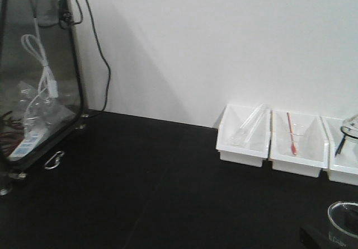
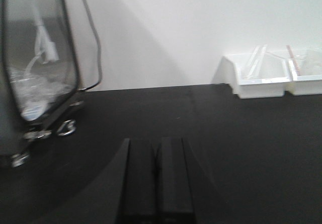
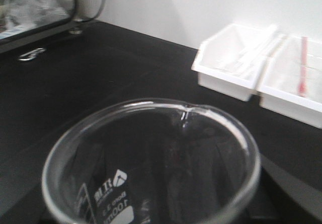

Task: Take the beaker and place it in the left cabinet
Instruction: 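Hold the beaker in the right gripper while driving to the cabinet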

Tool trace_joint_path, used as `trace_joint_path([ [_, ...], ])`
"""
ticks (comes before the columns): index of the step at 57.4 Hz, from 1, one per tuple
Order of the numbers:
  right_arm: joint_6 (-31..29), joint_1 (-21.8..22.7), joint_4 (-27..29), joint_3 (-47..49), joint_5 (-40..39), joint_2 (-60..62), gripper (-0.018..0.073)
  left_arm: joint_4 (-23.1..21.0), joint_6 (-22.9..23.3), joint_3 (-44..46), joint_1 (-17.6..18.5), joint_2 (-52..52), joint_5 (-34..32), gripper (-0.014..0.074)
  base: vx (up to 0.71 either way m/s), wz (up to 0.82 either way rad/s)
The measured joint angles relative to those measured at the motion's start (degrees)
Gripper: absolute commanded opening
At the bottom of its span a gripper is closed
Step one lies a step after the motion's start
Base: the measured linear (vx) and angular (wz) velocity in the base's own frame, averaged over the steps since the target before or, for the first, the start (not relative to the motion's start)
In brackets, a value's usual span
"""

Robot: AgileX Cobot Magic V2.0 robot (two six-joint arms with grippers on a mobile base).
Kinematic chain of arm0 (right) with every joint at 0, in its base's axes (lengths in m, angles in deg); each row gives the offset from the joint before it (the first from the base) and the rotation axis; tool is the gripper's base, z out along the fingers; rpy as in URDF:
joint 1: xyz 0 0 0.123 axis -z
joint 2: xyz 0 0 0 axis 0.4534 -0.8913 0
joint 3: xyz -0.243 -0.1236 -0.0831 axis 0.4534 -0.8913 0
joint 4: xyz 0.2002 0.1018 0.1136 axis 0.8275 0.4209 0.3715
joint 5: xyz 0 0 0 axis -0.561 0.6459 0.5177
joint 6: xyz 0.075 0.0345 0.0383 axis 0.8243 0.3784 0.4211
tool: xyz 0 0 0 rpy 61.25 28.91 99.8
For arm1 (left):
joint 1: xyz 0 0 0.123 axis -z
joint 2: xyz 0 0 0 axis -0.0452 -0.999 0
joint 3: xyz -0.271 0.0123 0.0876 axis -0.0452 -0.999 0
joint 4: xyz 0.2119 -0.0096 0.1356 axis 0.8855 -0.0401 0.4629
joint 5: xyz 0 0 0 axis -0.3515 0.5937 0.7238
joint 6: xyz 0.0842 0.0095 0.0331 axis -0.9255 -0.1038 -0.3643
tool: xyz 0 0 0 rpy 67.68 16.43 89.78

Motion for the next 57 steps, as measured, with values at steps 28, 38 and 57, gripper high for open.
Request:
trace_joint_path([
  [28, -0.01, 0.00, 0.00, 0.00, 0.00, 0.00, -0.0006, 0.00, 0.00, 0.00, 0.00, 0.00, 0.00, 0.0001, -0.14, 0.54],
  [38, -0.01, 0.00, 0.00, 0.00, 0.00, 0.00, -0.0006, 0.00, 0.00, 0.00, 0.00, 0.00, 0.00, 0.0001, -0.13, 0.56],
  [57, -0.01, 0.00, 0.00, 0.00, 0.00, 0.00, -0.0006, 0.00, 0.00, 0.00, 0.00, 0.00, 0.00, 0.0001, -0.10, 0.64],
])
